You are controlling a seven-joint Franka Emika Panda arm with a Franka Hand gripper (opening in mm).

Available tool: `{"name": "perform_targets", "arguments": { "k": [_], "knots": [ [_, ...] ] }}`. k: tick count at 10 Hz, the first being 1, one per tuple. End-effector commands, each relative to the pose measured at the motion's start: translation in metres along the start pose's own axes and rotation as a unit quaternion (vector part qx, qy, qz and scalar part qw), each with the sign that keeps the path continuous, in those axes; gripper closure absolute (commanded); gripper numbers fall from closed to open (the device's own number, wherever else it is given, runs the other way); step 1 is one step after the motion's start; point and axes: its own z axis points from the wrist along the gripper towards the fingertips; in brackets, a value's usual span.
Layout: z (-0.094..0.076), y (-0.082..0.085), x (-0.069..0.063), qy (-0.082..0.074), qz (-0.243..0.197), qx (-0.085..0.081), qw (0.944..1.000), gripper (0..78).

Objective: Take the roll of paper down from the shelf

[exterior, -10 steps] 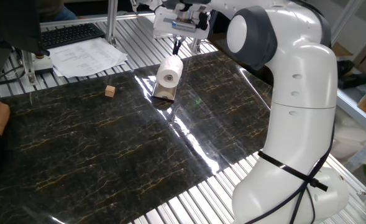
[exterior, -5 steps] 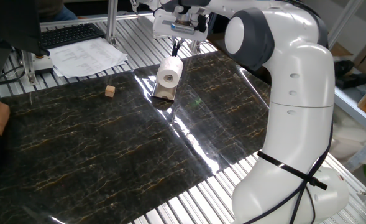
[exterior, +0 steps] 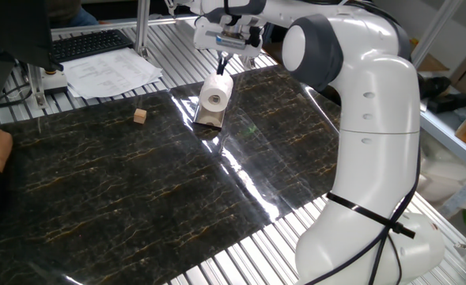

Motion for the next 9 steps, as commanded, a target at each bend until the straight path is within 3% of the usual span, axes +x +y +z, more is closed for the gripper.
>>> {"name": "perform_targets", "arguments": {
  "k": [1,2,3,9],
  "knots": [
    [0.0004,0.0013,-0.0017,-0.001,0.002,-0.001,1.0,77.6],
    [0.0009,0.0013,-0.0019,0.0,0.001,-0.001,1.0,77.6],
    [0.0013,0.0013,-0.0021,0.0,0.002,-0.001,1.0,0.1],
    [0.0013,0.0013,-0.0021,0.0,0.002,-0.001,1.0,0.1]
  ]
}}
